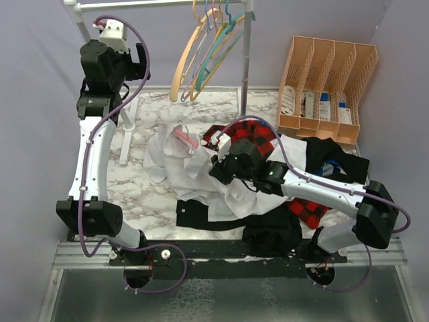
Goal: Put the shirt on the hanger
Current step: Place the hanger at the clothesline.
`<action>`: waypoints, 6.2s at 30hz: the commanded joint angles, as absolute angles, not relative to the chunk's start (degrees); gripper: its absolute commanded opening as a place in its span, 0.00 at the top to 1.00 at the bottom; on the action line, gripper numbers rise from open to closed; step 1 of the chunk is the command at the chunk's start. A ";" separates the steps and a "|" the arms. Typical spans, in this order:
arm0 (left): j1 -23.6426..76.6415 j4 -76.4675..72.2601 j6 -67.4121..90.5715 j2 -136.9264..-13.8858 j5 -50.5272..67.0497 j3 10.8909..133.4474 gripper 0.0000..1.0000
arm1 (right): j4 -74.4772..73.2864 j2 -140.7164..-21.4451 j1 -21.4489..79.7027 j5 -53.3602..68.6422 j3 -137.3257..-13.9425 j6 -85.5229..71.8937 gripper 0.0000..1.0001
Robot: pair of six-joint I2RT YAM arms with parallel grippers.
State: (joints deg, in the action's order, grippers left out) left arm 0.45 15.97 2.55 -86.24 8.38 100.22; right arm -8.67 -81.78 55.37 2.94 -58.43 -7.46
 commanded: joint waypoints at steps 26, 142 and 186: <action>13.67 22.76 1.18 -82.52 -30.56 117.07 0.01 | -2.03 -111.01 65.30 -27.53 -99.02 -13.85 0.99; 7.56 37.49 -5.50 -84.90 -42.53 137.56 0.01 | -7.45 -130.17 47.30 2.54 -144.61 -11.44 0.52; 26.29 39.36 10.58 -88.25 -22.30 119.18 0.01 | -15.21 -68.25 57.39 -48.69 -80.80 -14.15 0.13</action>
State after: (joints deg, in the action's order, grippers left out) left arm 19.62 43.03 12.12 -85.10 -11.94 118.39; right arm -9.10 -71.99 57.01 -42.15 -85.84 -9.23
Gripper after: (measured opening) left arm 0.989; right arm 0.863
